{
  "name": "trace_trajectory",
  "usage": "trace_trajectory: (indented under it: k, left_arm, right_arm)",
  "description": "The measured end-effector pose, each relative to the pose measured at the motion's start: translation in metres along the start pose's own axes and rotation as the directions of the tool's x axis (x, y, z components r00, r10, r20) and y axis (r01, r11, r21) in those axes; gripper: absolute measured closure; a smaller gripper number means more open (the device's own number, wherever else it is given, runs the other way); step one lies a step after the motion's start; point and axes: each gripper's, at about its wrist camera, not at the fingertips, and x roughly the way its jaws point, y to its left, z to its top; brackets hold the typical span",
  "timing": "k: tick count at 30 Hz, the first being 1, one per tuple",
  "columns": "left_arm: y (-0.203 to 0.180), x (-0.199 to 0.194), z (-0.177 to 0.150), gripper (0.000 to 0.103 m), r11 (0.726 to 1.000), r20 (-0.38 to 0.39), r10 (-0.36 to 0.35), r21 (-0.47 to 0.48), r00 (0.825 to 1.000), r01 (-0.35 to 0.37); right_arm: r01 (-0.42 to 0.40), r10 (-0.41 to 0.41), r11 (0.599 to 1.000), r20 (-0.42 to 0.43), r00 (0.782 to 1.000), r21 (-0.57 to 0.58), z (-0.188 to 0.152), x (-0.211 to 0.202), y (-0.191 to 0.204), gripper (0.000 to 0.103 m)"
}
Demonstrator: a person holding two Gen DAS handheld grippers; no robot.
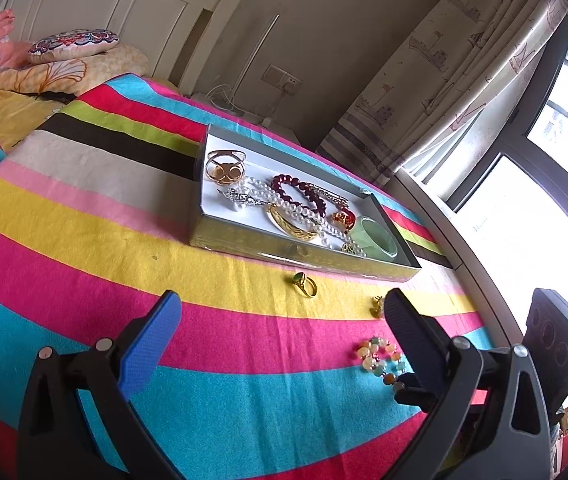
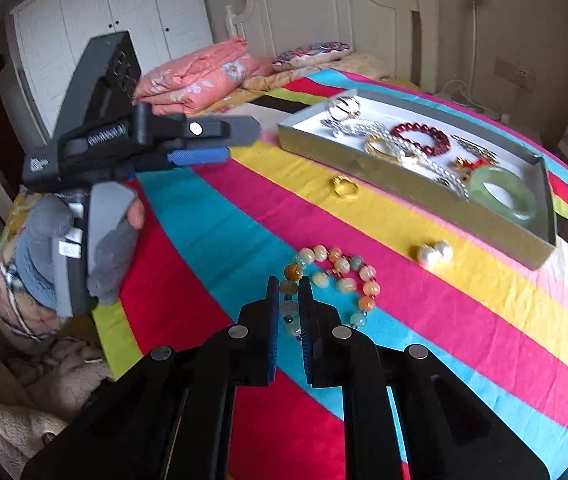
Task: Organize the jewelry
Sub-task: 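Grasp the multicolour bead bracelet with the right tool while the left tool grasps the green-stone gold ring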
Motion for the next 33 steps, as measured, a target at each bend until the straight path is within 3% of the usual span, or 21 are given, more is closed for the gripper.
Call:
trace_trajectory:
  k: [4, 12, 14, 16, 19, 20, 22, 25, 28, 31, 33]
  left_arm:
    - [0.000, 0.002, 0.000, 0.003, 1.000, -0.010, 0.005, 0.003, 1.000, -0.005]
    - [-0.004, 0.010, -0.001, 0.003, 0.999, -0.050, 0.026, 0.026, 0.998, -0.025]
    - [-0.008, 0.016, 0.000, 0.003, 0.998, -0.080, 0.047, 0.046, 0.996, -0.044]
    - [-0.015, 0.022, 0.001, 0.003, 0.994, -0.103, 0.081, 0.081, 0.991, -0.073]
    - [-0.028, 0.033, 0.002, 0.003, 0.981, -0.115, 0.151, 0.140, 0.982, -0.135]
    - [-0.033, 0.038, 0.003, 0.003, 0.978, -0.125, 0.156, 0.158, 0.980, -0.135]
    - [-0.043, 0.052, 0.004, 0.004, 0.968, -0.161, 0.179, 0.205, 0.971, -0.145]
    - [-0.056, 0.072, 0.009, 0.011, 0.956, -0.186, 0.201, 0.250, 0.962, -0.152]
    - [-0.060, 0.095, 0.014, 0.027, 0.946, -0.235, 0.246, 0.270, 0.940, -0.180]
    - [-0.066, 0.101, 0.017, 0.040, 0.935, -0.221, 0.270, 0.294, 0.937, -0.200]
    - [-0.070, 0.103, 0.016, 0.062, 0.921, -0.206, 0.292, 0.325, 0.934, -0.216]
  right_arm:
    - [-0.003, 0.003, 1.000, -0.011, 1.000, 0.007, 0.000, 0.002, -0.001, 0.090]
    - [0.069, -0.074, 0.995, -0.076, 0.994, -0.066, -0.002, 0.017, 0.012, 0.085]
    - [0.069, -0.077, 0.993, -0.080, 0.994, -0.094, -0.002, 0.018, 0.017, 0.072]
    - [0.076, -0.087, 0.988, -0.081, 0.993, -0.133, -0.003, 0.019, 0.024, 0.065]
    - [0.089, -0.100, 0.985, -0.072, 0.992, -0.150, -0.004, 0.019, 0.026, 0.070]
    - [0.084, -0.095, 0.985, -0.069, 0.993, -0.152, -0.004, 0.019, 0.026, 0.082]
    - [0.102, -0.112, 0.984, -0.062, 0.992, -0.143, -0.004, 0.019, 0.026, 0.094]
    - [0.122, -0.129, 0.986, -0.056, 0.990, -0.114, -0.004, 0.019, 0.022, 0.094]
    - [0.106, -0.110, 0.992, -0.052, 0.993, -0.072, -0.002, 0.018, 0.013, 0.094]
    - [0.099, -0.102, 0.993, -0.050, 0.994, -0.057, -0.001, 0.017, 0.010, 0.094]
    - [0.096, -0.098, 0.994, -0.046, 0.994, -0.051, -0.002, 0.016, 0.010, 0.094]
